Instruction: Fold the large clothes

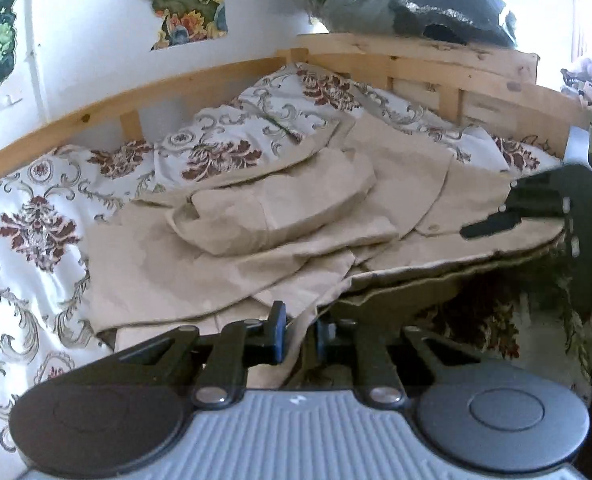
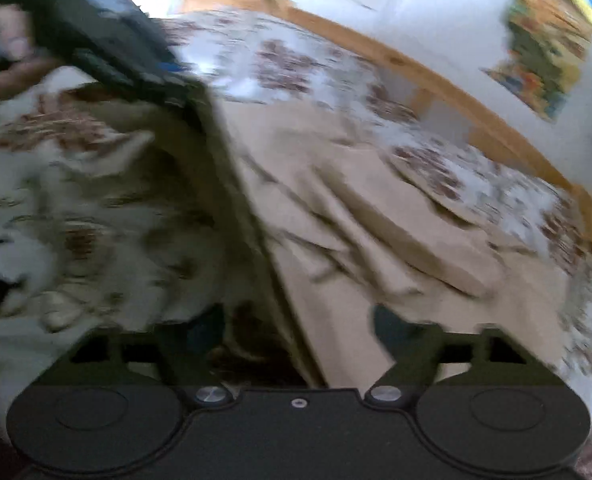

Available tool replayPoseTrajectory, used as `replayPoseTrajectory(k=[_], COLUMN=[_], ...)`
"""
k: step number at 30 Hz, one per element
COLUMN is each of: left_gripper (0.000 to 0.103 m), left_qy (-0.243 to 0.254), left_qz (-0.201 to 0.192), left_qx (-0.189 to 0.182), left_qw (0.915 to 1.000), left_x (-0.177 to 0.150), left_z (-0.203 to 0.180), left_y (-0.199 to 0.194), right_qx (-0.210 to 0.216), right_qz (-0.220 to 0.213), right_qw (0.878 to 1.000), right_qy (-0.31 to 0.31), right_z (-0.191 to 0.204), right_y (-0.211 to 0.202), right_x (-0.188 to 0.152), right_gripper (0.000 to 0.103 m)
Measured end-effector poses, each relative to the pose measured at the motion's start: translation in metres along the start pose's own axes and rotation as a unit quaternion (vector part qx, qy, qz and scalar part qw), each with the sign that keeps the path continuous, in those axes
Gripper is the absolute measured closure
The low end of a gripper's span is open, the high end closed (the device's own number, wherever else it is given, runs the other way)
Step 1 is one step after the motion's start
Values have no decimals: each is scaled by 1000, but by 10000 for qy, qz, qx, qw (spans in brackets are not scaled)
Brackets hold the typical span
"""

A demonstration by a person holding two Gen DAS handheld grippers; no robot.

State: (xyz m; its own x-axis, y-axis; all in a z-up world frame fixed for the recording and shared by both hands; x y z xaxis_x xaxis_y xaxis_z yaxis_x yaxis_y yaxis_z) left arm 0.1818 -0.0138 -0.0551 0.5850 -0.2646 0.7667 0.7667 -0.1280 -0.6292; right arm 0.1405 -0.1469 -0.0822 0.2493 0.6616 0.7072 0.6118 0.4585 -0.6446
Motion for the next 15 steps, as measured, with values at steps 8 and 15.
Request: replayPoseTrajectory(k=[8, 15], left_gripper=[54, 66], left_qy=[626, 198], left_qz=[390, 709], left_qx=[510, 1103], left_qw=[9960, 9912], left_x=[-49, -82], left_z=[2, 34], left_y=[-7, -11], right_qx=[-388, -503], right_qz=[-585, -647], right_qw=[9951, 9937], right_qy=[690, 761], right_z=[-33, -37], right_y=[-15, -19], right_x=[8, 9], right_gripper=[80, 81])
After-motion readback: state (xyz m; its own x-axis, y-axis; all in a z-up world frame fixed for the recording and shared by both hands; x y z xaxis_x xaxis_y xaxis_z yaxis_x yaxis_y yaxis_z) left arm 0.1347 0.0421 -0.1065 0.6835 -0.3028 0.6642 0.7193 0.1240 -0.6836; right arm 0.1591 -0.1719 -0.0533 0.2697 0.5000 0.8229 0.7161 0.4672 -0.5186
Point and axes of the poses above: each gripper's, at about its wrist camera, not at the fingertips, and y roughly the way its jaws point, z to its left, x to its top, the point moved 8 cm from there along y, roughly the way its jaws point, and after that the axes turned 4 degrees about x, right-handed, at the moved point
